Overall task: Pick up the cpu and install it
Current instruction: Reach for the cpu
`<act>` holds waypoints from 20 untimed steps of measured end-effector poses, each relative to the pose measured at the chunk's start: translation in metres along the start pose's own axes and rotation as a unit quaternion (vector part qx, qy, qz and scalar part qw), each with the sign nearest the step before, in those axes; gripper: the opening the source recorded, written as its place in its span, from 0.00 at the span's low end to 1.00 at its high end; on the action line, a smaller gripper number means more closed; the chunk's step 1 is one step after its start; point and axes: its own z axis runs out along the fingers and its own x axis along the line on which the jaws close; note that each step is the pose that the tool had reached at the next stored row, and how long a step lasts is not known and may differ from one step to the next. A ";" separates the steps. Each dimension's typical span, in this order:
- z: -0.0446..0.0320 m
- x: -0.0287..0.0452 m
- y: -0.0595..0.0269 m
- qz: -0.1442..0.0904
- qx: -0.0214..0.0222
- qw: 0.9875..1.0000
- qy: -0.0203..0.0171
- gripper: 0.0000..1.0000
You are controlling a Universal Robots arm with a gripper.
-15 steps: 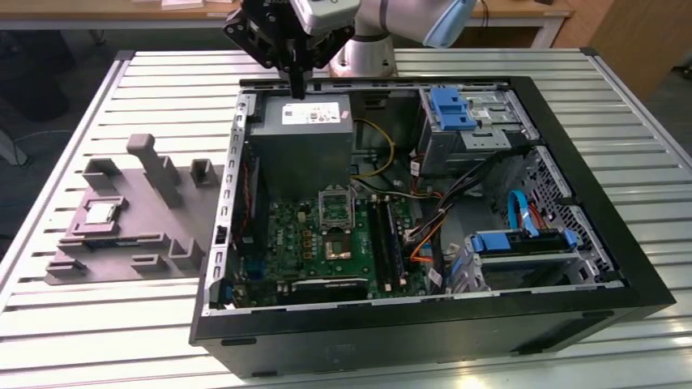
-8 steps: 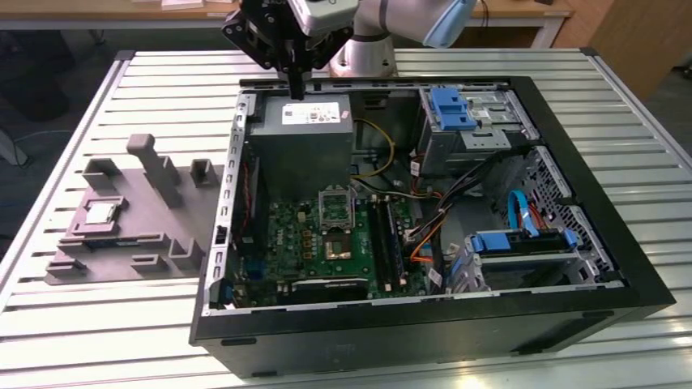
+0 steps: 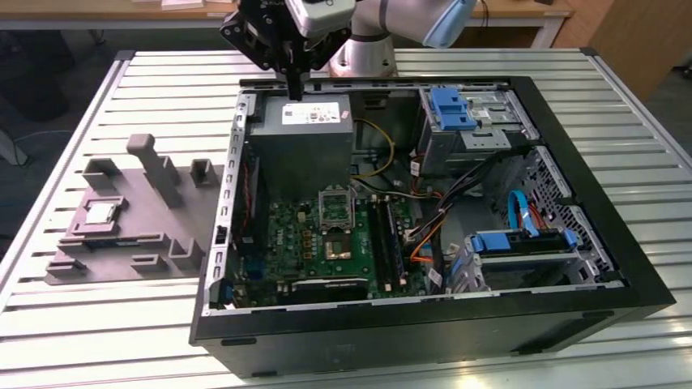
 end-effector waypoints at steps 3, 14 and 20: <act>0.0002 0.0002 0.0000 0.000 0.000 1.000 0.000 0.11; 0.0031 0.0039 -0.0004 0.000 0.000 1.000 0.000 0.11; 0.0033 0.0041 -0.0005 0.000 0.000 1.000 0.000 0.11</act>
